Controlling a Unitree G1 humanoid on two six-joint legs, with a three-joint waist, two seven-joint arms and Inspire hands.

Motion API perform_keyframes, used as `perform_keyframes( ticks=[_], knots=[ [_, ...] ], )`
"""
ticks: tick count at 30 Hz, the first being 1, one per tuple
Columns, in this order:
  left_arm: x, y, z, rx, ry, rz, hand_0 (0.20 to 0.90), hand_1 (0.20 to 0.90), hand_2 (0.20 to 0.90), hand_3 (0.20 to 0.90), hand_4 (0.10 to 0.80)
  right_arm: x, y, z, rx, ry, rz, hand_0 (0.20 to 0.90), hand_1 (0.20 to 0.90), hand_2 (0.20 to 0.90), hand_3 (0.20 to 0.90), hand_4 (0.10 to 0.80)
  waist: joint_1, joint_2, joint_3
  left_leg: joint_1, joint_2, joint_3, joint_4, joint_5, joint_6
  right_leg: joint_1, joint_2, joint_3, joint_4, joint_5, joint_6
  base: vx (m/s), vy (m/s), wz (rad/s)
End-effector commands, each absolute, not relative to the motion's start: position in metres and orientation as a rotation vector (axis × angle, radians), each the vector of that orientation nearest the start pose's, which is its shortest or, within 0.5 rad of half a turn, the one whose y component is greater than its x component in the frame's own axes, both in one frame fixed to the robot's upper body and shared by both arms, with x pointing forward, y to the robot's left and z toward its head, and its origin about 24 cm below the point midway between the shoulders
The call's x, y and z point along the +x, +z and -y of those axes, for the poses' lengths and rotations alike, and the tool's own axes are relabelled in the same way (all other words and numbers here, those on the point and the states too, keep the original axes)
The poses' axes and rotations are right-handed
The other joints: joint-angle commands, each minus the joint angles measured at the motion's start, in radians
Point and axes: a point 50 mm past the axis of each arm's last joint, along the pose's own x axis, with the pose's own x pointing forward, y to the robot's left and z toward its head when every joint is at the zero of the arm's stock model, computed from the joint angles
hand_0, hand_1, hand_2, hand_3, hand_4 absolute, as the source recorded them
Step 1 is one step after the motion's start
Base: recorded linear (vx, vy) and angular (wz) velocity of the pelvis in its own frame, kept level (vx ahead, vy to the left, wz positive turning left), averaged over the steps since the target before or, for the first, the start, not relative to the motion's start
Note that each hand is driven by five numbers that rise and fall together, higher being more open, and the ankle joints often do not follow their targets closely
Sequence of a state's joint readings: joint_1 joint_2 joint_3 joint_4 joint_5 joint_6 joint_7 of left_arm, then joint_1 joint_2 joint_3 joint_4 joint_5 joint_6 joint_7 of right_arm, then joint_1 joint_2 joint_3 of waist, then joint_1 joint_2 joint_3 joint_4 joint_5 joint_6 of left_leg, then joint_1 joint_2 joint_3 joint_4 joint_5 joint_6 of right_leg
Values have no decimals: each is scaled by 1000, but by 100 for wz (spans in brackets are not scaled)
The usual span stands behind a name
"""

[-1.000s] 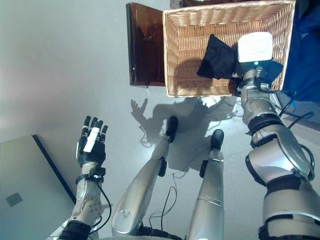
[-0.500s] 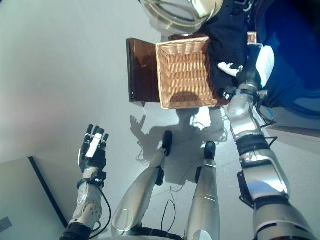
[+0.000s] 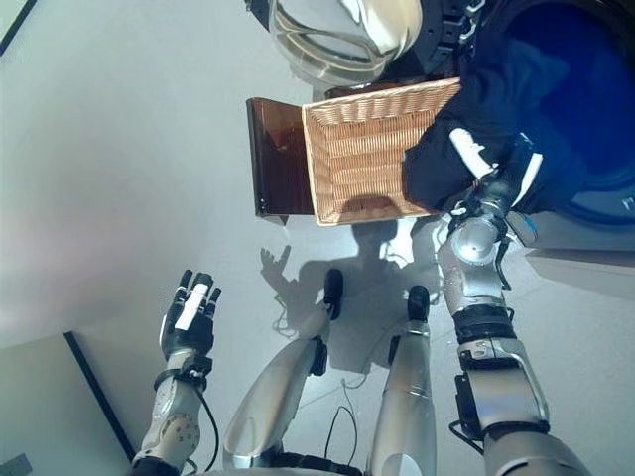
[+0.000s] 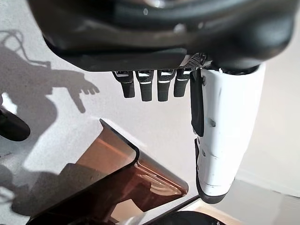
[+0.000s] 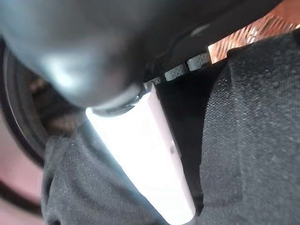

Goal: Pick up the clothes and place them into the washing machine

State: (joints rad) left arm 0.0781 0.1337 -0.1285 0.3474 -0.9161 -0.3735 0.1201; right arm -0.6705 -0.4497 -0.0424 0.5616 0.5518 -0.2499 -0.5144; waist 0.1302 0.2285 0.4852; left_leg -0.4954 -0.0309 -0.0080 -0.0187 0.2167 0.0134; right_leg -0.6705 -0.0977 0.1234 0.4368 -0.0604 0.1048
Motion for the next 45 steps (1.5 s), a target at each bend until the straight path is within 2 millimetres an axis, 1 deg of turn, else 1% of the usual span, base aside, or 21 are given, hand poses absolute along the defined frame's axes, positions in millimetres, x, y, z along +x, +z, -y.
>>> perform_keyframes(
  ticks=[1,5,7,11,12,14,15,17,22,28,30,31,32,38,39,42,44,45],
  knots=[
    [206,-34,-200,-680,388,-91,900,900,900,900,800,333,218,283,300,-580,676,200,200,200,200,300,17,75,-103,-8,-46,27,29,-53,-58,73,19,-15,-80,-23,-43,0,0,0],
    [207,-33,-197,-696,373,-90,900,900,900,900,800,330,213,288,392,-585,679,200,200,200,200,300,15,87,-105,-11,-47,33,27,-51,-59,64,21,-10,-74,-25,-43,0,0,0],
    [206,-34,-194,-708,366,-97,900,900,900,900,800,329,213,295,443,-603,683,200,200,200,200,300,17,95,-113,-10,-47,36,22,-49,-60,65,21,-7,-74,-27,-44,0,0,0],
    [205,-36,-193,-719,361,-104,900,900,900,900,800,328,217,300,476,-614,702,200,200,200,200,300,19,99,-122,-5,-47,37,17,-48,-61,64,23,-4,-72,-29,-44,0,0,0],
    [205,-35,-192,-722,359,-104,900,900,900,900,800,327,219,302,477,-618,710,200,200,200,200,300,19,100,-125,-4,-48,37,16,-48,-61,64,23,-3,-71,-29,-44,0,0,0],
    [203,-35,-192,-726,351,-105,900,900,900,900,800,324,227,312,479,-647,738,200,200,200,200,300,18,101,-134,0,-48,39,12,-47,-61,65,24,0,-71,-31,-45,0,0,0],
    [203,-35,-191,-727,351,-105,900,900,900,900,800,324,228,313,478,-647,739,200,200,200,200,300,19,101,-134,0,-48,39,12,-47,-61,65,24,0,-71,-31,-45,0,0,0],
    [203,-36,-192,-725,349,-108,900,900,900,900,800,322,236,323,479,-673,760,200,200,200,200,300,20,100,-137,3,-49,38,10,-47,-61,64,22,1,-70,-30,-43,0,0,0],
    [202,-36,-191,-727,339,-109,900,900,900,900,800,322,252,336,447,-683,772,200,200,200,200,300,20,95,-135,0,-47,44,10,-45,-62,55,23,2,-62,-29,-43,0,0,0],
    [202,-37,-190,-733,329,-114,900,900,900,900,800,324,259,345,507,-702,773,200,200,200,200,300,20,96,-134,3,-47,46,4,-42,-64,51,23,3,-56,-30,-44,0,0,0],
    [202,-37,-191,-739,330,-114,900,900,900,900,800,323,267,352,536,-721,788,200,200,200,200,300,22,96,-142,7,-48,47,1,-42,-65,55,23,6,-55,-33,-45,0,0,0],
    [202,-37,-191,-740,330,-114,900,900,900,900,800,324,267,353,536,-720,789,200,200,200,200,300,22,97,-141,8,-48,48,1,-42,-65,54,23,6,-55,-33,-45,32,-8,-1],
    [202,-37,-191,-742,329,-114,900,900,900,900,800,323,274,356,537,-730,797,200,200,200,200,300,23,95,-146,11,-48,48,-1,-44,-66,57,24,7,-56,-34,-46,0,0,0],
    [203,-35,-191,-747,318,-104,900,900,900,900,800,320,289,365,529,-739,820,200,200,200,200,300,23,92,-151,16,-47,50,-5,-45,-68,59,24,8,-57,-36,-46,0,0,0],
    [204,-33,-191,-753,305,-99,900,900,900,900,800,317,299,371,525,-754,828,200,200,200,200,300,26,90,-151,18,-47,50,-6,-45,-69,60,24,8,-59,-38,-46,0,0,0],
    [203,-33,-189,-758,288,-98,900,900,900,900,800,313,315,381,515,-780,837,200,200,200,200,300,27,89,-147,19,-46,52,-6,-46,-72,60,24,5,-57,-40,-45,24,-33,-5],
    [203,-32,-187,-758,266,-103,900,900,900,900,800,310,331,389,488,-790,833,200,200,200,200,300,28,84,-143,20,-44,55,-8,-45,-76,61,24,4,-58,-40,-44,26,-39,-1],
    [203,-32,-186,-761,265,-102,900,900,900,900,800,309,333,389,487,-788,834,200,200,200,200,300,27,86,-141,20,-44,55,-8,-44,-76,61,24,5,-58,-40,-44,29,-35,1]
  ],
)
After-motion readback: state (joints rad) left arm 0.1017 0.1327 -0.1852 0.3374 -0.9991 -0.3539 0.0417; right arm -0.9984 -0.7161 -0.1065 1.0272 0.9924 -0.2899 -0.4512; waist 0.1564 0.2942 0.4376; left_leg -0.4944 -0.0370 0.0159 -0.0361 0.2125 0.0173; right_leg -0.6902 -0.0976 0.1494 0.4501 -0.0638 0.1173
